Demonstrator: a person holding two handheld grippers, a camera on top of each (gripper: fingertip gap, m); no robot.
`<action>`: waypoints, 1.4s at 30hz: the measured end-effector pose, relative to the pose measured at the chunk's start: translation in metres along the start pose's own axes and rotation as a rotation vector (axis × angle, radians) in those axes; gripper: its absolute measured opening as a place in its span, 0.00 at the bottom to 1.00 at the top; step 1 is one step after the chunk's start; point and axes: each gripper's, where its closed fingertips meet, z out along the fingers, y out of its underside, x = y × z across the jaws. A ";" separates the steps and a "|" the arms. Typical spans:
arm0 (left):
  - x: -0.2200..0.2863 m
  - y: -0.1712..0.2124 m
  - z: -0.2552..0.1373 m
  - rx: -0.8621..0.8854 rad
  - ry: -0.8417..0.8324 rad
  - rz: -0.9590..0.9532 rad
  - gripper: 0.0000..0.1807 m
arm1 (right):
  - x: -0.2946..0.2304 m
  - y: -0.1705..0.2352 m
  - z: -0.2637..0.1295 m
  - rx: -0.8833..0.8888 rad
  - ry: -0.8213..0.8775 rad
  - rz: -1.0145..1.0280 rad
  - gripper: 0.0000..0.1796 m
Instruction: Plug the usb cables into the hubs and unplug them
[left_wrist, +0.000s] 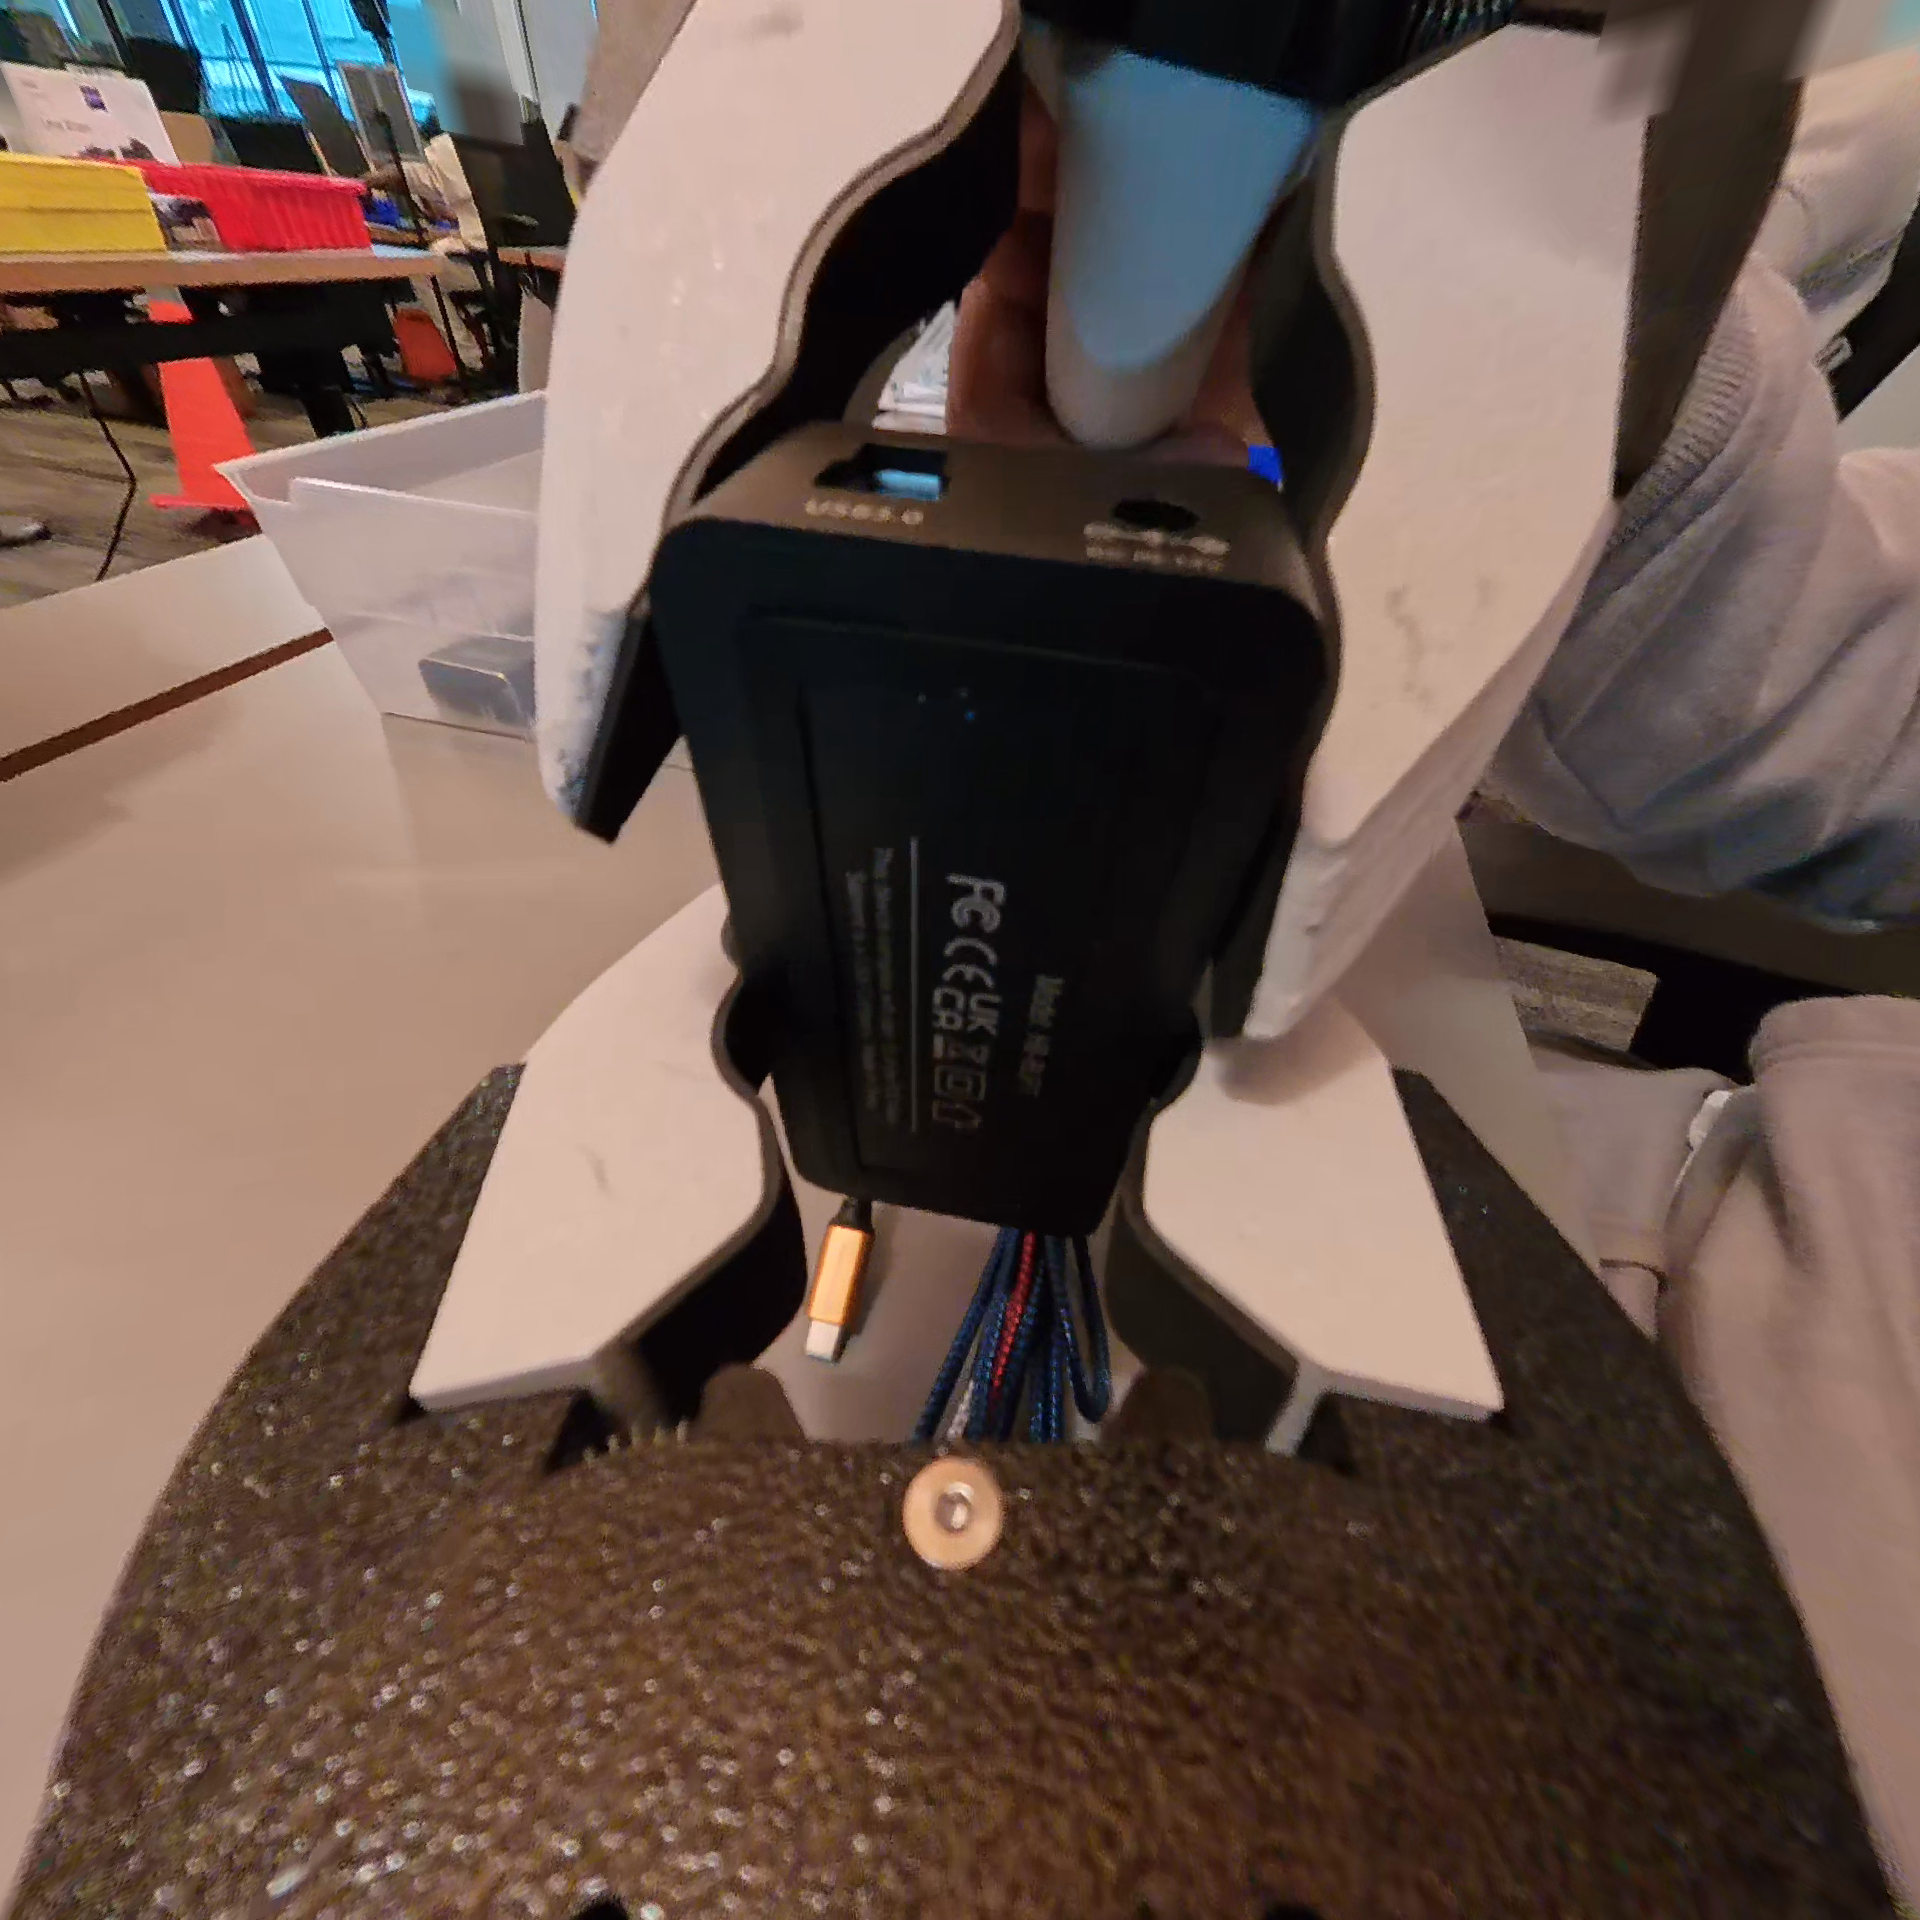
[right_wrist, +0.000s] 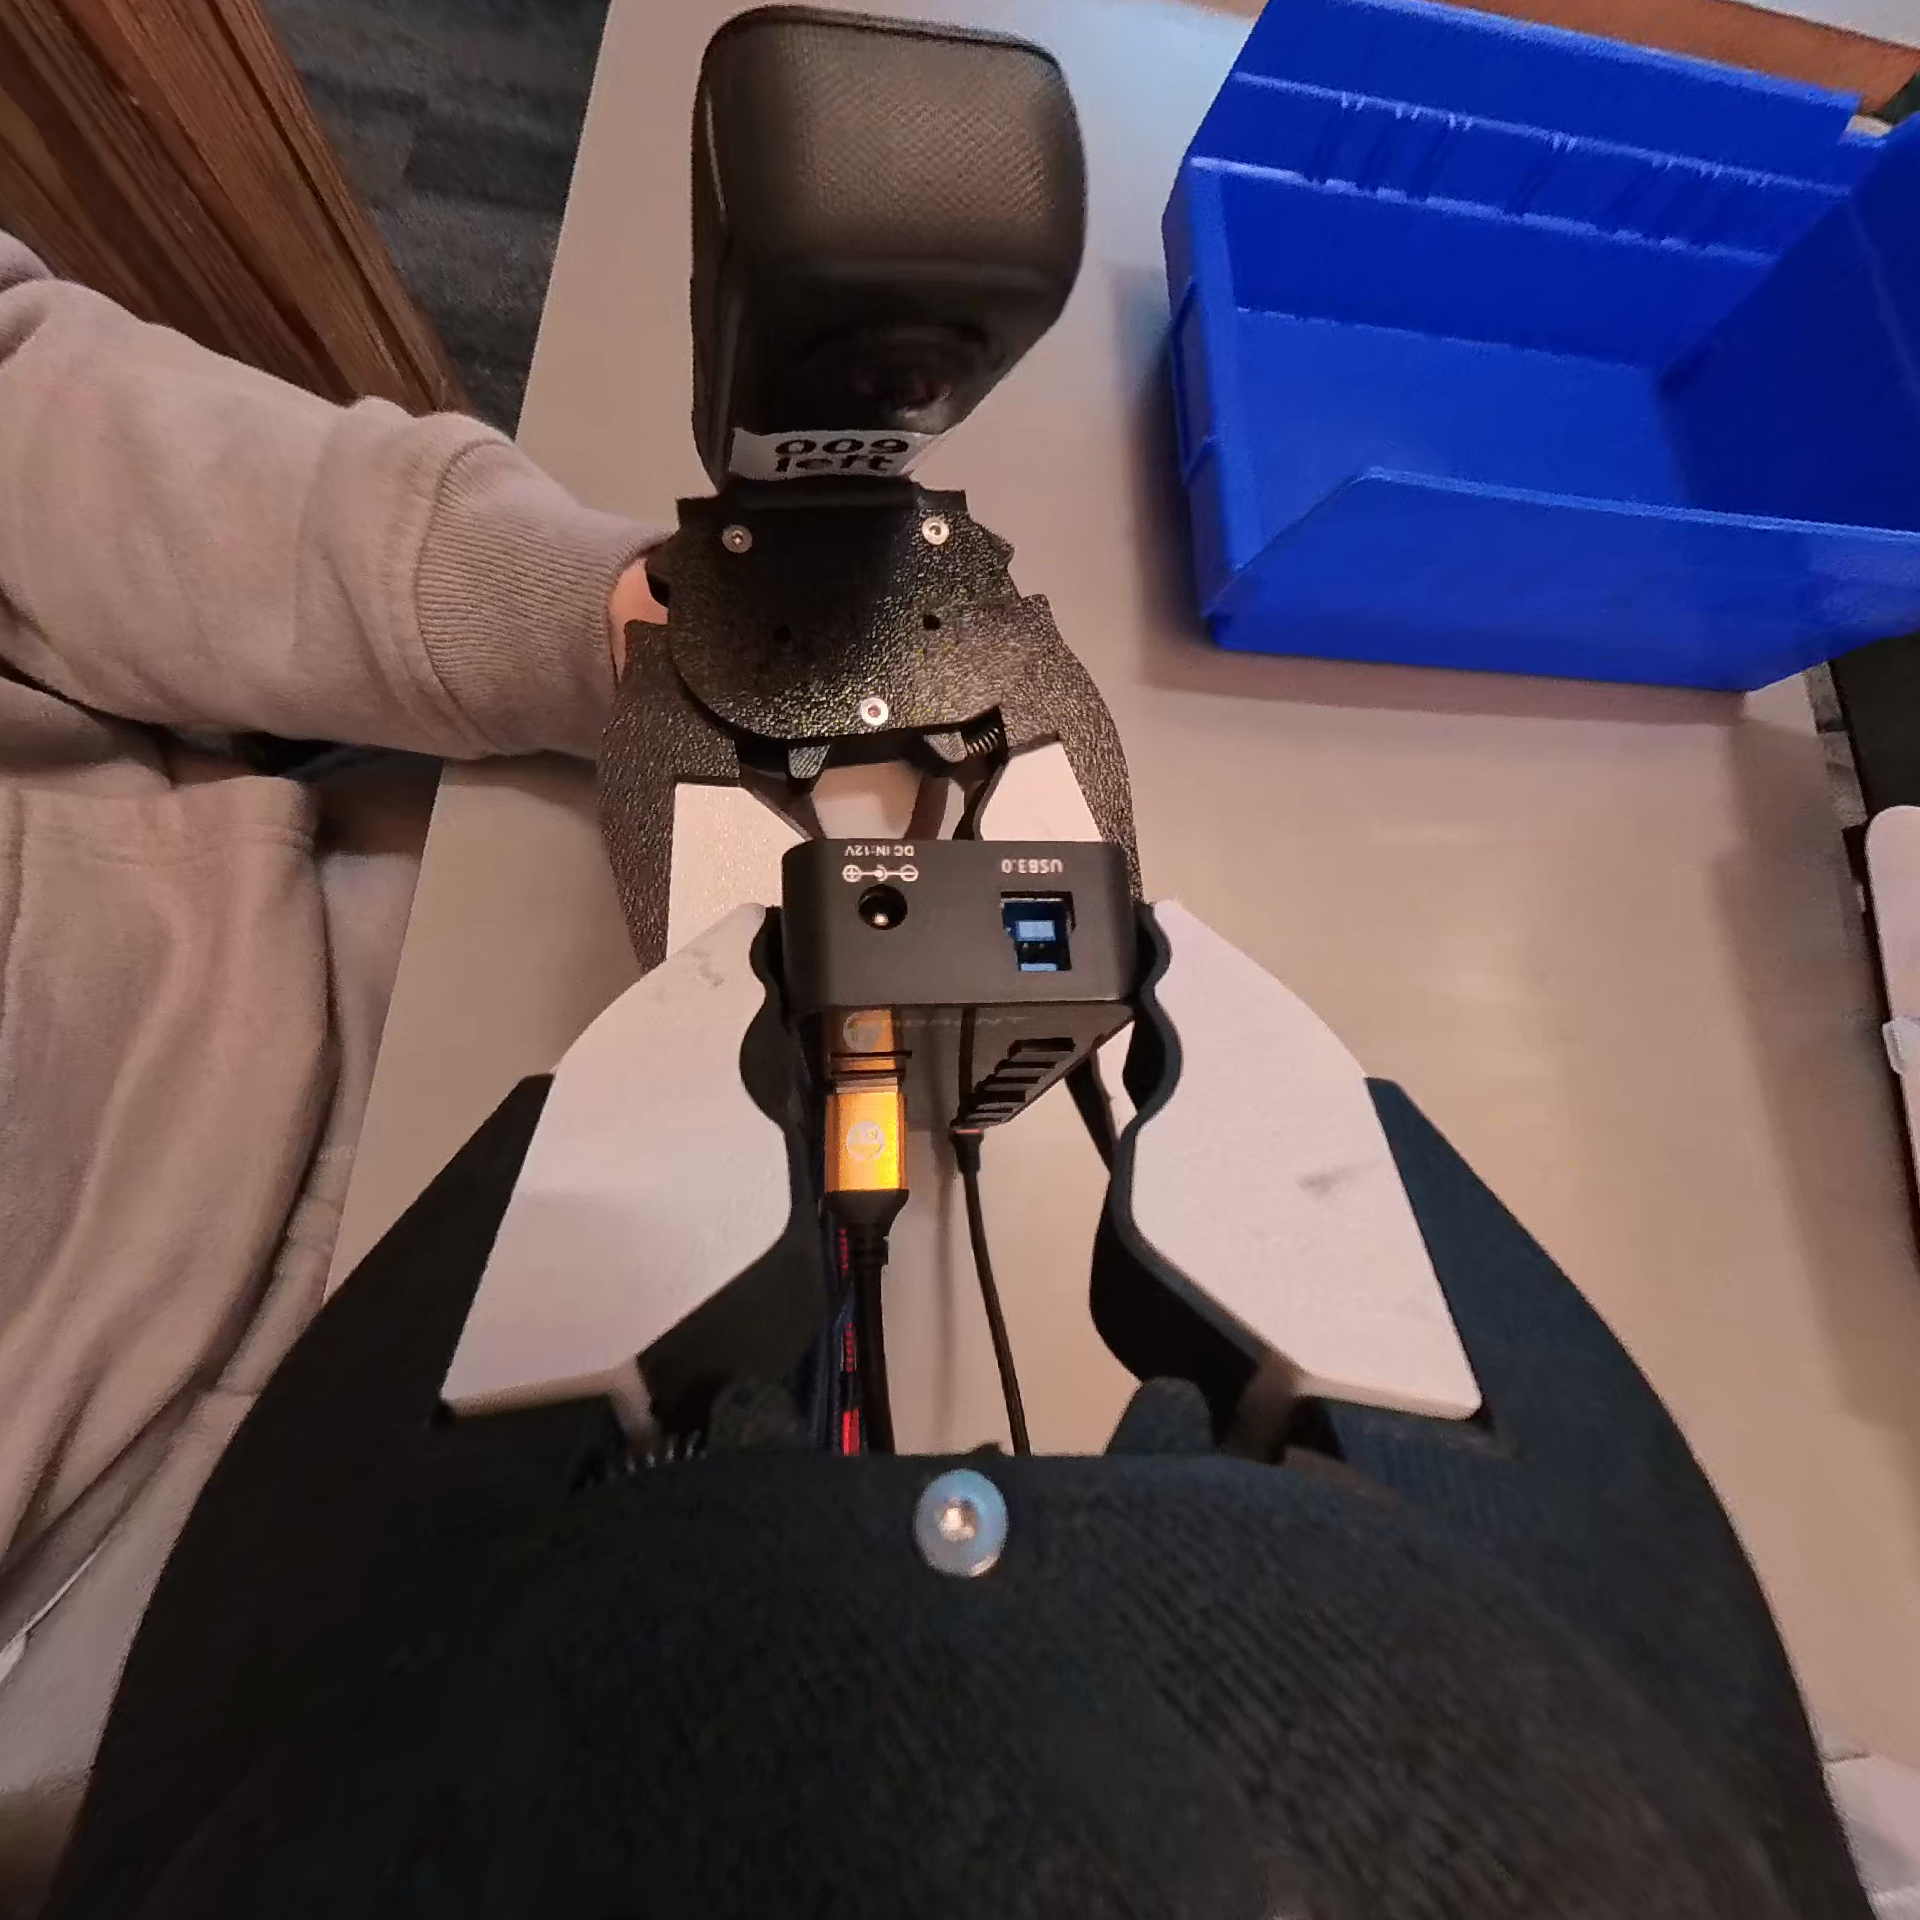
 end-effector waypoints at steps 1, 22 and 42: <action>-0.001 -0.001 0.000 0.011 -0.002 -0.002 0.40 | 0.001 0.000 0.000 0.003 0.001 0.004 0.35; -0.012 -0.006 -0.019 0.132 0.010 0.007 0.40 | 0.003 0.013 -0.037 0.205 0.066 0.038 0.24; -0.004 -0.011 -0.017 0.174 0.018 0.065 0.40 | -0.018 0.015 -0.020 0.346 0.084 0.128 0.10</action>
